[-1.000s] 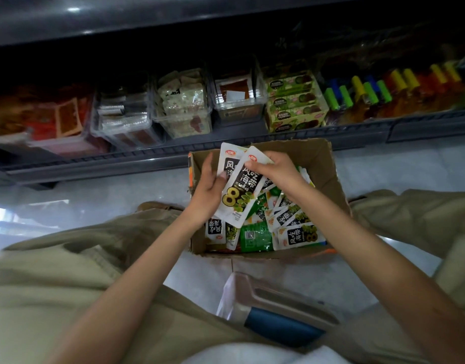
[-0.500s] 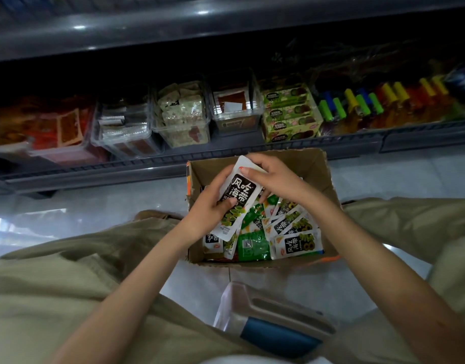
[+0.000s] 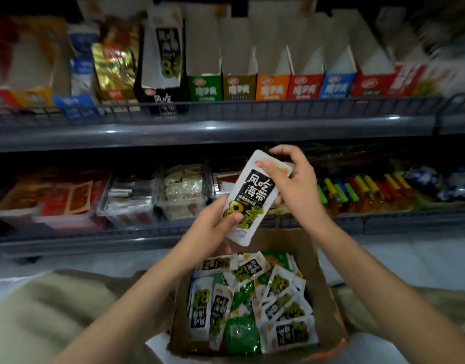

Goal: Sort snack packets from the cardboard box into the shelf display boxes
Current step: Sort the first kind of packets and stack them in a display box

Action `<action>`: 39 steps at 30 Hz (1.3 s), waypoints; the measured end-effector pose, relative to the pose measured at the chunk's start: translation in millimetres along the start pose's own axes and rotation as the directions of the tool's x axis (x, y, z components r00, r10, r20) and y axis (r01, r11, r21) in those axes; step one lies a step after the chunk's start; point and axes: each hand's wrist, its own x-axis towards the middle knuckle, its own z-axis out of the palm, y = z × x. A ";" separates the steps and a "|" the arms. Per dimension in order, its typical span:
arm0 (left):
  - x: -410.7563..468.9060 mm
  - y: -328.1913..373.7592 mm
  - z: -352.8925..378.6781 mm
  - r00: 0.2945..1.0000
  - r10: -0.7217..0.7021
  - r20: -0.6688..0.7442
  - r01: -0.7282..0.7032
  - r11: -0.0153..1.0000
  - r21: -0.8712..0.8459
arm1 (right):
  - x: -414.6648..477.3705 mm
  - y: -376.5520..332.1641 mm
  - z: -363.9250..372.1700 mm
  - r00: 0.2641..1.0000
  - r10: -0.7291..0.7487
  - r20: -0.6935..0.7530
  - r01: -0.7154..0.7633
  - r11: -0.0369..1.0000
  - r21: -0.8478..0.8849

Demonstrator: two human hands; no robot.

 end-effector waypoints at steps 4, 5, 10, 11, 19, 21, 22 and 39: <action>37.4 24.2 -13.8 0.984 0.149 -0.100 -0.150 0.989 0.000 | 30.7 -32.4 1.2 0.997 0.011 0.074 -0.017 0.997 0.080; 44.8 30.6 -19.2 0.977 0.181 -0.112 -0.182 0.983 0.002 | 38.3 -40.1 2.3 0.995 -0.013 0.096 0.006 0.998 0.070; 77.7 54.4 -56.9 0.952 0.268 -0.146 -0.266 0.963 0.039 | 71.2 -68.9 18.5 0.983 -0.018 0.184 -0.010 0.988 0.152; 82.2 58.0 -64.3 0.949 0.279 -0.147 -0.275 0.960 0.048 | 76.7 -74.0 23.6 0.982 -0.036 0.184 0.005 0.987 0.163; 100.7 76.5 -132.4 0.801 0.440 -0.407 -0.152 0.805 0.573 | 116.8 -117.3 64.1 0.951 -0.305 0.044 0.288 0.931 0.224; 105.8 71.2 -148.0 0.727 0.525 -0.442 -0.052 0.684 0.728 | 129.6 -127.2 72.7 0.939 -0.343 -0.016 0.335 0.906 0.258; 108.9 65.9 -155.3 0.710 0.572 -0.410 -0.035 0.610 0.791 | 138.1 -131.3 79.1 0.931 -0.364 -0.034 0.359 0.895 0.263; 131.6 37.3 -180.6 0.650 0.700 -0.296 -0.118 0.478 0.871 | 250.0 -85.4 159.3 0.890 -0.418 0.182 0.435 0.658 -0.615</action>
